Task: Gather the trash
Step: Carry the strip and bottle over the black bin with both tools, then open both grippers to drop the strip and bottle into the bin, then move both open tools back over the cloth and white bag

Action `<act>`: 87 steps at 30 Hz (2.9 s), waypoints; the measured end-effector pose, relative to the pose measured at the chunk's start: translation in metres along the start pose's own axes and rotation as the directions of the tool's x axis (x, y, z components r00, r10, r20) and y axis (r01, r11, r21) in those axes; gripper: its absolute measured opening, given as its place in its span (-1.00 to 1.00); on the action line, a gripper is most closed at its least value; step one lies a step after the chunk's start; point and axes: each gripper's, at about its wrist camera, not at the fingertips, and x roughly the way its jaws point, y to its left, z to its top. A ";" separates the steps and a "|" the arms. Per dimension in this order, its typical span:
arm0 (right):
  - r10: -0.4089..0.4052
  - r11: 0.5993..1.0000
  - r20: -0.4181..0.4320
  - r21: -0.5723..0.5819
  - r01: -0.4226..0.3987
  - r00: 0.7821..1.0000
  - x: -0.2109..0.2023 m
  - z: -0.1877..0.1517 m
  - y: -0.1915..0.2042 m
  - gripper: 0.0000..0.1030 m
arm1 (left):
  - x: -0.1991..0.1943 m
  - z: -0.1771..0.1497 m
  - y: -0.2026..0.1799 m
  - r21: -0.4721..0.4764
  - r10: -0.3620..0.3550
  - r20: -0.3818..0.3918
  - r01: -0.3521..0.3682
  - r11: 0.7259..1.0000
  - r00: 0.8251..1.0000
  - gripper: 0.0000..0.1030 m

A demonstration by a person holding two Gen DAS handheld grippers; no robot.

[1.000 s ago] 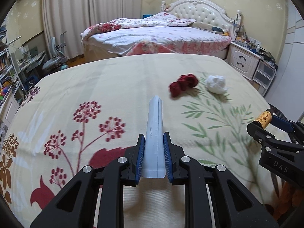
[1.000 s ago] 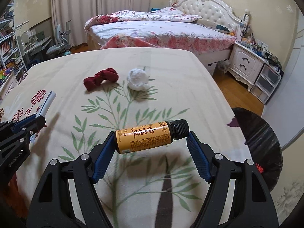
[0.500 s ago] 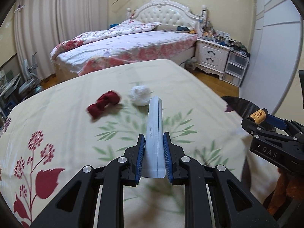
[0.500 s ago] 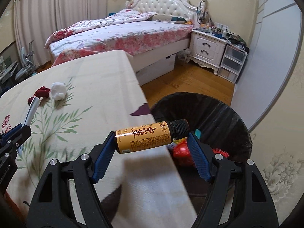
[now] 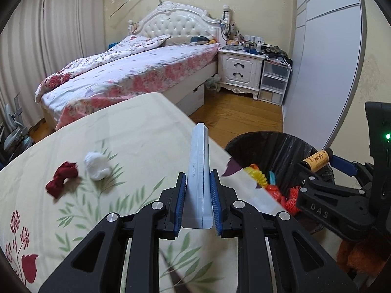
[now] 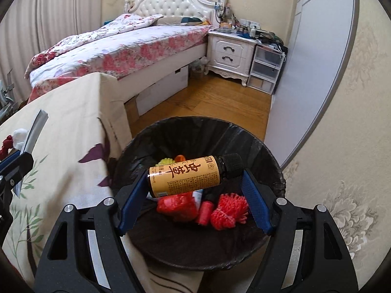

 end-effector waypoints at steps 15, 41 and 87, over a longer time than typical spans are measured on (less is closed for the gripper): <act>-0.042 0.998 -0.015 0.055 0.042 0.999 0.024 0.008 -0.025 0.42 | 0.037 0.021 -0.032 0.045 -0.010 -0.016 0.010 0.999 1.000 -0.58; -0.058 0.994 -0.042 0.088 0.061 0.997 0.039 0.010 -0.038 0.44 | 0.058 0.029 -0.044 0.061 0.009 -0.043 -0.006 0.998 0.999 0.10; 0.247 0.947 -0.073 -0.194 -0.257 0.966 -0.013 0.011 0.140 0.44 | -0.012 -0.033 0.135 -0.196 0.299 -0.132 -0.321 0.927 0.945 0.36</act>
